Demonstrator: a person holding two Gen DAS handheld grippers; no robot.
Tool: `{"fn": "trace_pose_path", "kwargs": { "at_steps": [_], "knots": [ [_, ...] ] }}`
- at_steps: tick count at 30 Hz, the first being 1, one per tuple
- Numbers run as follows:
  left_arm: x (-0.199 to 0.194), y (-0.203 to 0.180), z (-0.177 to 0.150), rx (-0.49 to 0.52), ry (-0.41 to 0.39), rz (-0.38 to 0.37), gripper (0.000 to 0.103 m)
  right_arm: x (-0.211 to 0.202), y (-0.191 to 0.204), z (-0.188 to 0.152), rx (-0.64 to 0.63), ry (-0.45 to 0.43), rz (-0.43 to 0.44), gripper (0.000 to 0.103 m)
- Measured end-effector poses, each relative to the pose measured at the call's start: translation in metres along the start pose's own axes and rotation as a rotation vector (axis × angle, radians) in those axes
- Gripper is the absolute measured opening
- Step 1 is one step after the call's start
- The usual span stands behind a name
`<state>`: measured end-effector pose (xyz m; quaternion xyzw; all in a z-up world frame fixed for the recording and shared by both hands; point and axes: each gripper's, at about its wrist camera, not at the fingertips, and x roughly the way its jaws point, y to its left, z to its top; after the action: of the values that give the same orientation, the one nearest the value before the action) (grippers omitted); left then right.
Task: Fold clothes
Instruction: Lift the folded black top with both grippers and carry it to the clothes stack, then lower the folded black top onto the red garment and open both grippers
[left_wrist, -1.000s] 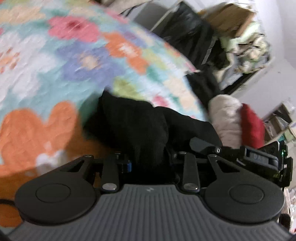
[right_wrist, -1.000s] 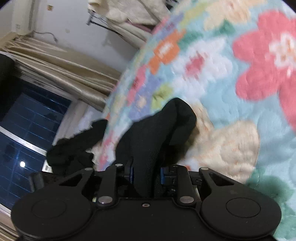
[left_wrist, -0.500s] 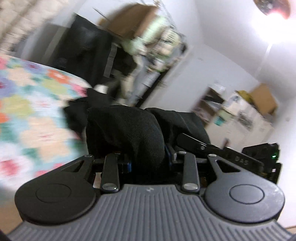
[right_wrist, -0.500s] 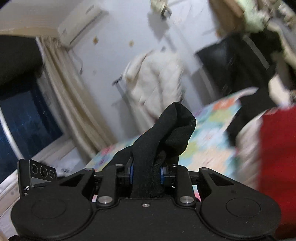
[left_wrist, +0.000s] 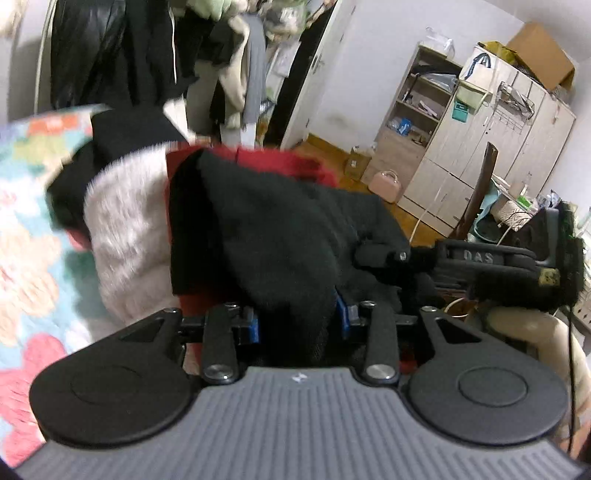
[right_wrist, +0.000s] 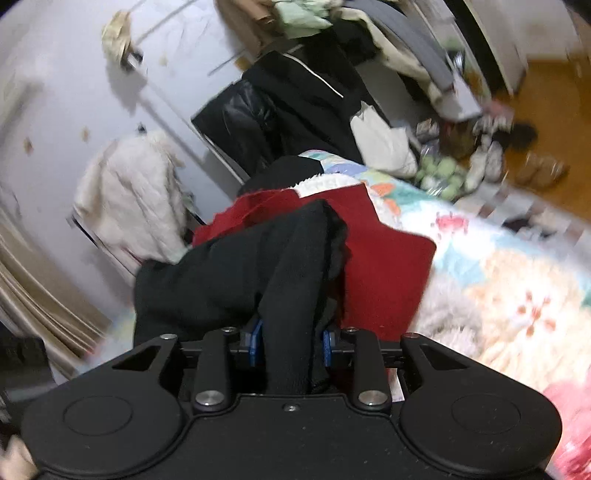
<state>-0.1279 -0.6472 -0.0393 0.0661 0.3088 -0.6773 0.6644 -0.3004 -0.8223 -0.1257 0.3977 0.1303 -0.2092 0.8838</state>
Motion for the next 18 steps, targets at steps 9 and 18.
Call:
{"fn": "trace_pose_path", "kwargs": {
  "at_steps": [9,18],
  "knots": [
    [-0.046,0.012,0.048,0.018,-0.194,0.030,0.036,-0.042,0.017,0.002,-0.055,-0.221,-0.234,0.044],
    [0.032,0.078,0.041,-0.174,0.000,0.191,0.041,-0.036,0.039,0.010,-0.192,-0.256,-0.068,0.045]
  ]
}}
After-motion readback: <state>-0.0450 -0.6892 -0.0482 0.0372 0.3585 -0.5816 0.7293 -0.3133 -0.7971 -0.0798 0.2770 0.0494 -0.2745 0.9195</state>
